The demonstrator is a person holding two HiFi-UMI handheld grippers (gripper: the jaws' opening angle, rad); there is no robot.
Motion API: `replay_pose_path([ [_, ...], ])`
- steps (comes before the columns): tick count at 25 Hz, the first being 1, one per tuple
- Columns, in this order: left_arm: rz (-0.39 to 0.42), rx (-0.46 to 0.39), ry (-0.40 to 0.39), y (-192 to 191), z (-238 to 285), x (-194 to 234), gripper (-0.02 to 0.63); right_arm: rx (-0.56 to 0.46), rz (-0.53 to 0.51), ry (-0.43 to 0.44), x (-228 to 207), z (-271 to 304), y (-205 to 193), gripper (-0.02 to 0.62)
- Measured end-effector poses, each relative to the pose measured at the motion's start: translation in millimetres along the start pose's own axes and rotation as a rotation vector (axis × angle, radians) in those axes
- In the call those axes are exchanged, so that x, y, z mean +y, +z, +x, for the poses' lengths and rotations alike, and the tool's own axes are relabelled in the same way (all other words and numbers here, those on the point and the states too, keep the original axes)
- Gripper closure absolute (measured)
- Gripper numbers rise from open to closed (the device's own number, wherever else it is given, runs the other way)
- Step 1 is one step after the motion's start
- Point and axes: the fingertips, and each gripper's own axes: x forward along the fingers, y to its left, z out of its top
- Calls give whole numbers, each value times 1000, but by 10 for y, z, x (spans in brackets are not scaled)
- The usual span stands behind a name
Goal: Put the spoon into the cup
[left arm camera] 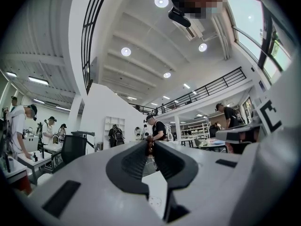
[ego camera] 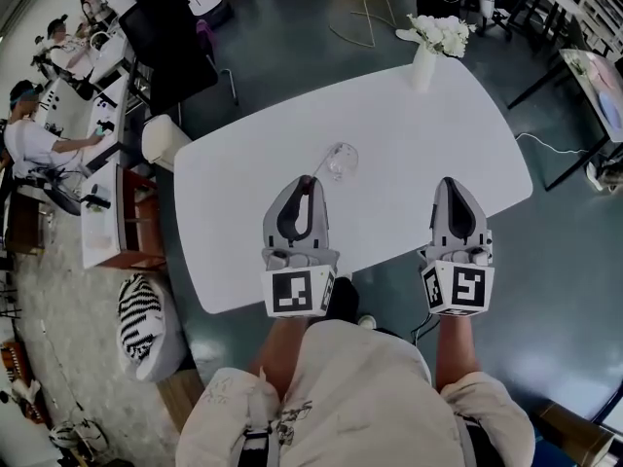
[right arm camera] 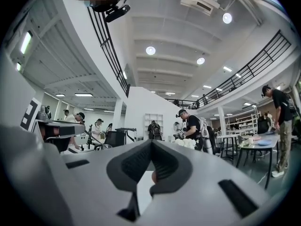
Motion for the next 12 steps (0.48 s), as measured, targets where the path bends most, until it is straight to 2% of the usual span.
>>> replay_pose_path([
  [12,-72,159,-37,-902,810,405,563,124,7,13,89,968,-629,607],
])
